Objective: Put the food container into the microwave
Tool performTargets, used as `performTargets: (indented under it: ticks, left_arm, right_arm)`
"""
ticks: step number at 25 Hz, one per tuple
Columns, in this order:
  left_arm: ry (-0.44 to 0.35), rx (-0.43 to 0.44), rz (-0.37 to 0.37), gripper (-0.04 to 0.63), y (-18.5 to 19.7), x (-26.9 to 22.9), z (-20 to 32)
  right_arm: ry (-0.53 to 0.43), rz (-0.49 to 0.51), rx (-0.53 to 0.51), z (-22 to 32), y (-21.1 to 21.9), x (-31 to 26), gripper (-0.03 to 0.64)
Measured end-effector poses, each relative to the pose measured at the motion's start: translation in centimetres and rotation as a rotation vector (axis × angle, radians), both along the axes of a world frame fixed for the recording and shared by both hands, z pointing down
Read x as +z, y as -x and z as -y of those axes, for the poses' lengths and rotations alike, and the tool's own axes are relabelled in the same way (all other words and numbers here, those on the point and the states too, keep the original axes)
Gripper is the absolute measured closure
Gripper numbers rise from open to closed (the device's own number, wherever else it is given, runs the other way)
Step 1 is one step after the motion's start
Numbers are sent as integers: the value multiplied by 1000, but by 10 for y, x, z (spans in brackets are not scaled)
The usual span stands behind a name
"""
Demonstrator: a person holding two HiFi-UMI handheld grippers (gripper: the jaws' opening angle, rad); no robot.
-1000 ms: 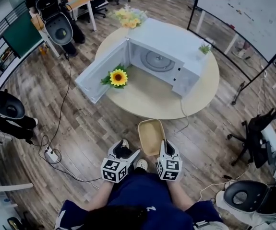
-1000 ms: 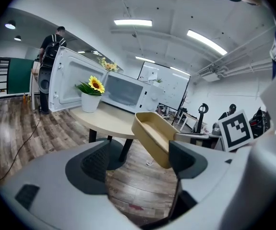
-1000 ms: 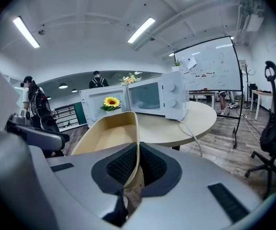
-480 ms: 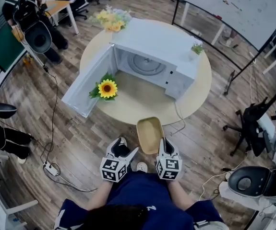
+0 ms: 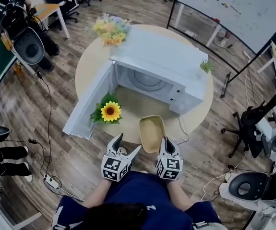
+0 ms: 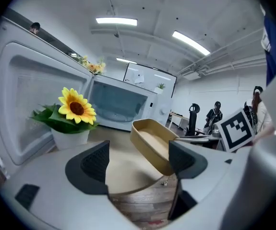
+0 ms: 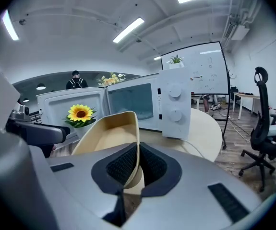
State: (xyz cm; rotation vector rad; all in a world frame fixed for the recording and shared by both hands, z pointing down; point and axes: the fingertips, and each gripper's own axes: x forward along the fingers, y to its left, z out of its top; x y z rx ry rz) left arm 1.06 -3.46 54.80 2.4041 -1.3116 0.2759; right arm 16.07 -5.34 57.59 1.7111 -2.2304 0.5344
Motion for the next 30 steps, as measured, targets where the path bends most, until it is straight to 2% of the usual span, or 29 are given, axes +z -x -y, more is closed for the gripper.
performTargets:
  ticks: [5,8,14,18,25,30]
  left_arm:
    - [-58,73,-13,212,2,-22,31]
    - [-94,102,5,212,3,-29,43]
    - [-94,129,16,212,18,-29,75]
    - [-65,109,-26,212,22,-27,84]
    - [-68,55,-21,212,23,-36,98]
    - [-68,-1,-16,212,25,-43,108]
  right_arm:
    - [-14,-1,56,29,8,-6,592]
    - [-21,1,87,40,12,-7,592]
    - [-32,13,133,64,23,-10,592]
    - [-18,3,137,70,24,-9,592]
    - [-54,11,111,104,24,-24,591]
    - [-44,17,73,125,25,-27,592]
